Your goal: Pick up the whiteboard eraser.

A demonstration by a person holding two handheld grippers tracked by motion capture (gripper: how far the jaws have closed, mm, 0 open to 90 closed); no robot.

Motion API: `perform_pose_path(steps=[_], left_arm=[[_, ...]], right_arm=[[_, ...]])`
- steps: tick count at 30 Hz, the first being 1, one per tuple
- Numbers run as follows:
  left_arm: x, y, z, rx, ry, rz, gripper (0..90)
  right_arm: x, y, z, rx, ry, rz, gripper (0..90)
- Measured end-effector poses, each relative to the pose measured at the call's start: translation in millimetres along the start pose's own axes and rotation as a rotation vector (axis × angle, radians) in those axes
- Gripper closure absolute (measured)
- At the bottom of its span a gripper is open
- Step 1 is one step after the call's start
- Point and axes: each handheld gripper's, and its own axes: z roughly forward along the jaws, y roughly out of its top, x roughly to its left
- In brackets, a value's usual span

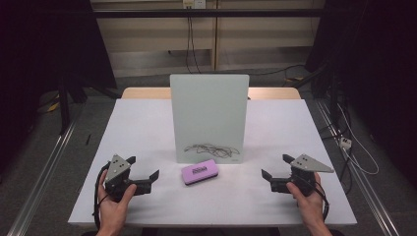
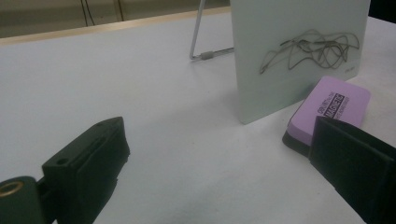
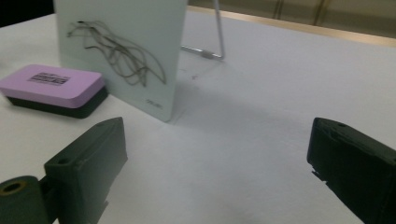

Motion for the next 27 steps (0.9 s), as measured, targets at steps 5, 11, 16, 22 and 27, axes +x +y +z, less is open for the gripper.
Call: perform_pose_path(steps=[5, 11, 16, 22, 27], left_arm=[[-3.2, 1.7, 2.7, 0.035, -0.018, 0.022, 5.8], [-10.4, 2.9, 10.3, 0.089, -0.052, 0.072, 7.8], [-12.7, 5.2, 14.1, 0.117, -0.105, 0.069, 11.5], [-18.2, 10.6, 21.4, 0.160, -0.164, 0.098, 9.3], [-26.1, 17.6, 29.4, 0.192, -0.222, 0.102, 8.8]], right_arm=[[-0.3, 0.1, 1.5, 0.008, 0.015, -0.006, 3.5], [-1.2, -1.1, 1.5, 0.008, 0.032, 0.005, 4.2], [-1.6, -2.1, 3.8, 0.008, 0.026, -0.001, 4.2], [-2.4, -2.9, 4.9, 0.013, 0.042, 0.018, 4.2], [-3.2, -2.9, 6.0, 0.013, 0.041, 0.025, 4.2]])
